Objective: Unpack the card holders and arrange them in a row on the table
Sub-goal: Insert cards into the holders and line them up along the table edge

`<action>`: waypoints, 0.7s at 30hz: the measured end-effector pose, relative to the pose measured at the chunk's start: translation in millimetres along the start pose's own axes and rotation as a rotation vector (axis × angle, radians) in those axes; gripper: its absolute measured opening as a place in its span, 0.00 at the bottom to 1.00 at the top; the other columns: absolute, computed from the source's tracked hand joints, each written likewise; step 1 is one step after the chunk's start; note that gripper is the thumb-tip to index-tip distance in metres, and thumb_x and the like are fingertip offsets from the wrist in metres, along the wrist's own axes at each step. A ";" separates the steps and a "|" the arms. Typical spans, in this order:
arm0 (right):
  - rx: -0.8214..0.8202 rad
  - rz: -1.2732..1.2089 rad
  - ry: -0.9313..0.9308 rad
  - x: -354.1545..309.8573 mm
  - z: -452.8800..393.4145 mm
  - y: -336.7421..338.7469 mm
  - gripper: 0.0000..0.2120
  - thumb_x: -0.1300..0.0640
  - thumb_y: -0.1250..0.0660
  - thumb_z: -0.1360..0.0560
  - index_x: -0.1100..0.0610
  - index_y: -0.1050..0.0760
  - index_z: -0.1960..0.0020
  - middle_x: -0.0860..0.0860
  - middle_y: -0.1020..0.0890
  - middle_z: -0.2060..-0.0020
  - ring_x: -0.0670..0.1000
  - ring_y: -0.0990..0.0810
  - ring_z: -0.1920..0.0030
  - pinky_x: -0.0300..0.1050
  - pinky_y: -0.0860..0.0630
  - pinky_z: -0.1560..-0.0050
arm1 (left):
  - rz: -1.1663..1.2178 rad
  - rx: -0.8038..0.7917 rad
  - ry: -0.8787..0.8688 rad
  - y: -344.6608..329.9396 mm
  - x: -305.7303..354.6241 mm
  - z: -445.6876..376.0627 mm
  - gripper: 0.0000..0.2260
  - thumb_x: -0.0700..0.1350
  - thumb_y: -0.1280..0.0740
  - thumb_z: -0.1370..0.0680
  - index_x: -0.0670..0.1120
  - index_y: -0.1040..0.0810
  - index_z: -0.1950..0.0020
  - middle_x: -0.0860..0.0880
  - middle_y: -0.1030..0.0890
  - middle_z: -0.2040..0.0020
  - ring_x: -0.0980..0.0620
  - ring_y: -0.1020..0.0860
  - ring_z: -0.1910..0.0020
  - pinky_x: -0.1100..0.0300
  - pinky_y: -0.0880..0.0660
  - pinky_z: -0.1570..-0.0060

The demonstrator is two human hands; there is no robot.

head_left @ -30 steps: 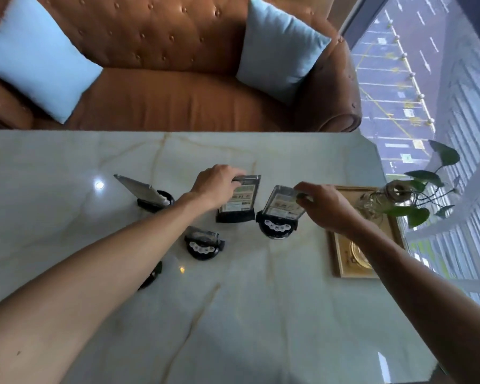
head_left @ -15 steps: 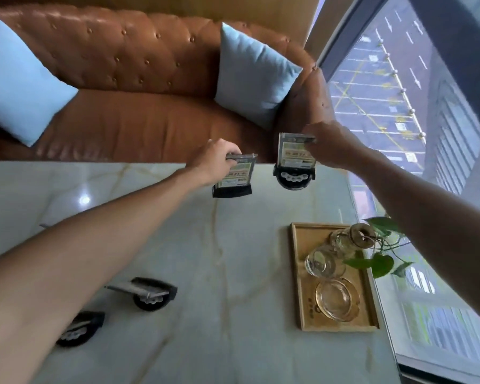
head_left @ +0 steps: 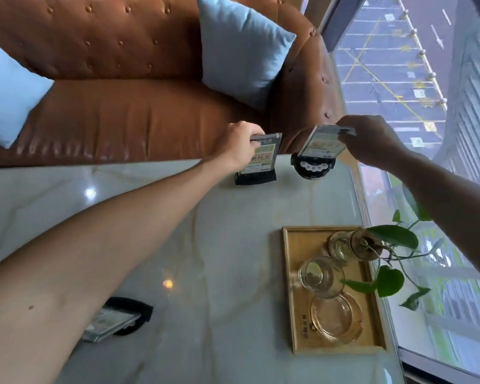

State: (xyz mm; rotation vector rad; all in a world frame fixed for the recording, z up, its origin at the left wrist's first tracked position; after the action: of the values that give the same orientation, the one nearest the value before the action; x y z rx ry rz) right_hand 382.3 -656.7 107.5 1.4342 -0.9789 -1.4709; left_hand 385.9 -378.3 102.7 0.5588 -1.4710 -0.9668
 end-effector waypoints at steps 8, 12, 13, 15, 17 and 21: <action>-0.043 -0.023 -0.053 35.0 -8.3 -14.6 0.14 0.60 0.37 0.23 0.53 0.18 0.41 0.61 0.16 0.45 0.63 0.19 0.47 0.52 0.23 0.46 | -0.032 -0.032 -0.030 -26.6 18.7 -28.1 0.10 0.41 0.33 0.22 0.49 0.16 0.44 0.46 0.14 0.47 0.43 0.19 0.45 0.53 0.24 0.46; -0.048 -0.031 -0.066 40.1 -14.8 -17.5 0.14 0.60 0.38 0.23 0.52 0.19 0.42 0.61 0.16 0.47 0.63 0.20 0.49 0.52 0.23 0.49 | -0.024 -0.022 -0.025 -30.9 22.6 -36.8 0.09 0.42 0.33 0.22 0.51 0.16 0.46 0.47 0.15 0.48 0.44 0.19 0.47 0.50 0.22 0.46; -0.052 -0.037 -0.068 40.5 -16.2 -18.9 0.13 0.60 0.38 0.23 0.52 0.19 0.42 0.61 0.16 0.47 0.63 0.20 0.49 0.51 0.23 0.49 | -0.024 -0.021 -0.024 -32.2 22.6 -38.1 0.09 0.42 0.33 0.23 0.52 0.16 0.46 0.47 0.15 0.48 0.44 0.19 0.47 0.49 0.22 0.46; -0.068 -0.041 -0.061 40.2 -19.1 -22.1 0.13 0.61 0.37 0.23 0.54 0.19 0.42 0.61 0.17 0.46 0.63 0.20 0.48 0.51 0.24 0.48 | -0.019 -0.019 -0.023 -35.7 22.1 -38.5 0.09 0.43 0.33 0.23 0.53 0.16 0.47 0.48 0.15 0.48 0.44 0.19 0.47 0.49 0.22 0.47; -0.086 -0.028 -0.063 39.5 -21.7 -24.6 0.14 0.62 0.38 0.23 0.55 0.20 0.42 0.62 0.17 0.47 0.63 0.20 0.49 0.50 0.25 0.51 | -0.006 -0.013 -0.021 -39.4 21.2 -35.7 0.09 0.43 0.33 0.23 0.53 0.17 0.47 0.48 0.15 0.48 0.43 0.19 0.47 0.48 0.22 0.47; -0.118 0.005 -0.101 38.6 -24.7 -26.5 0.17 0.64 0.38 0.25 0.56 0.24 0.38 0.64 0.19 0.45 0.63 0.21 0.48 0.46 0.30 0.55 | 0.016 -0.027 -0.037 -40.3 15.7 -32.7 0.11 0.41 0.34 0.22 0.51 0.18 0.43 0.47 0.16 0.45 0.43 0.20 0.45 0.49 0.23 0.45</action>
State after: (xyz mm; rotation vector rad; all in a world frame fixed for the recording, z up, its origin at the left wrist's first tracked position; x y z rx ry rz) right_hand 406.0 -683.3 68.3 1.2828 -0.9395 -1.5841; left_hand 407.2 -420.4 75.9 0.5110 -1.4910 -0.9876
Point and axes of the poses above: each hand's wrist, its own z-axis away from the middle knuckle, its own y-axis out of the back of the hand, x = y × z, the point moved 1 cm from there along -z, towards the middle knuckle
